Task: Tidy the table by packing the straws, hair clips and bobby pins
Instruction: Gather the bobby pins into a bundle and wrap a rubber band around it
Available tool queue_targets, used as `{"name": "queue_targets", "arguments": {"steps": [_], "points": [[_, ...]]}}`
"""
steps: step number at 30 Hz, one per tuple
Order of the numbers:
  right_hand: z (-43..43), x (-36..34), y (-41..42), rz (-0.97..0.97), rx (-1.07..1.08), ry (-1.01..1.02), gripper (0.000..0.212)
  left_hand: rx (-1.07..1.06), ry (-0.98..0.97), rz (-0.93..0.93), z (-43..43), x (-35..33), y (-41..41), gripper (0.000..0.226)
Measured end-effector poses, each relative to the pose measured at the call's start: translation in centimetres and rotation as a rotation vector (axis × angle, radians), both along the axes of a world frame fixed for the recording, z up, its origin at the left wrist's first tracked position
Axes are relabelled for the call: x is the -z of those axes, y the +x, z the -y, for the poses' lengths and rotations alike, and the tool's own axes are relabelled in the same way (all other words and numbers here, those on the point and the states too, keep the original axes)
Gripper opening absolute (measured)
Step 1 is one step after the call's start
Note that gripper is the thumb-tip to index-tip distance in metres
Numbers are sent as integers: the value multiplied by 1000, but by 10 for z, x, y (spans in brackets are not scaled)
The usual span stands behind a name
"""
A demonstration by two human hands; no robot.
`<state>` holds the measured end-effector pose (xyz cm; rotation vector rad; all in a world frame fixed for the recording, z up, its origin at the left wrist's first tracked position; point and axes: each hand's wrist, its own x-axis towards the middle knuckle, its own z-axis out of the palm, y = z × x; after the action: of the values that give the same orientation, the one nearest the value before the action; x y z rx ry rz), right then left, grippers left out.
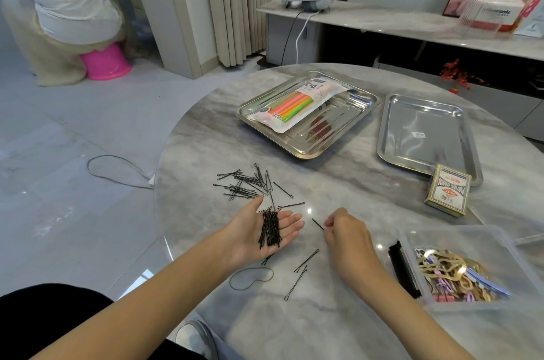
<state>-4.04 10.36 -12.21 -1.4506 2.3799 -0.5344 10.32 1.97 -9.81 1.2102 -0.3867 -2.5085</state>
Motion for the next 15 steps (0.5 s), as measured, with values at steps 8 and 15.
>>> {"name": "queue_targets", "arguments": {"steps": [8,15], "points": [[6,-34,35,446,3,-341,16,52,-37,-7,-5,1,-6,69],[18,-33,41,408,-138,-384,16,21,-65,-11,0,5,-1,67]]}}
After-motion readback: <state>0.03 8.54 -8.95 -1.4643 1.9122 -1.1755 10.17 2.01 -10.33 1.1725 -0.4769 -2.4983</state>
